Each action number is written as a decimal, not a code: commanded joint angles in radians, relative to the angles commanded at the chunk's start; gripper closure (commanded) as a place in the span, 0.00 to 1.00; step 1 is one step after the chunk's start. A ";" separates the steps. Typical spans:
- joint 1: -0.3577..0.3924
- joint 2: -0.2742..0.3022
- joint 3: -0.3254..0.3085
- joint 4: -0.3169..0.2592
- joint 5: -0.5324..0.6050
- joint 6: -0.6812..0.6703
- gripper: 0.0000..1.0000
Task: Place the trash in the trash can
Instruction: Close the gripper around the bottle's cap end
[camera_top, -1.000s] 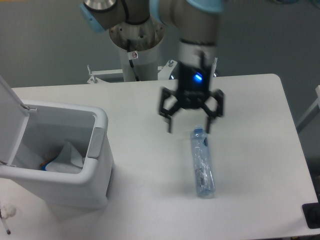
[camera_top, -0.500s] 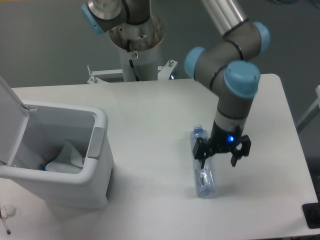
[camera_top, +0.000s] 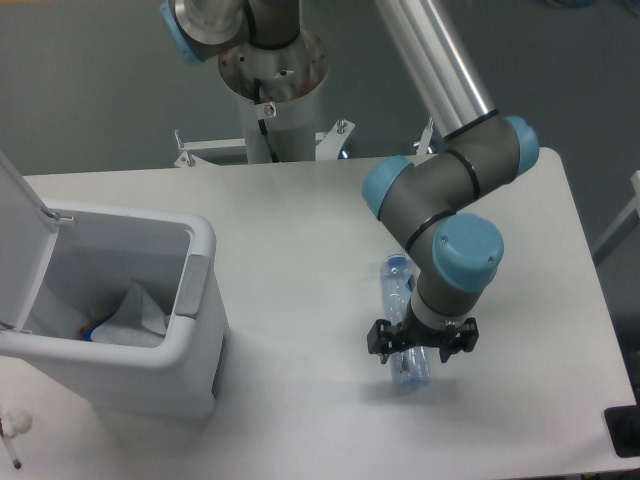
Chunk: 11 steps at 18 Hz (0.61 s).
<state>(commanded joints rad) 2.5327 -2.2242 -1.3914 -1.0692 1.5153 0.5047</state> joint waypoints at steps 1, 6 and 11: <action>-0.014 -0.015 0.009 0.000 0.035 0.002 0.03; -0.035 -0.064 0.040 -0.002 0.080 -0.008 0.04; -0.045 -0.071 0.038 -0.011 0.085 -0.009 0.48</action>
<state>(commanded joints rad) 2.4881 -2.2948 -1.3530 -1.0799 1.5999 0.4955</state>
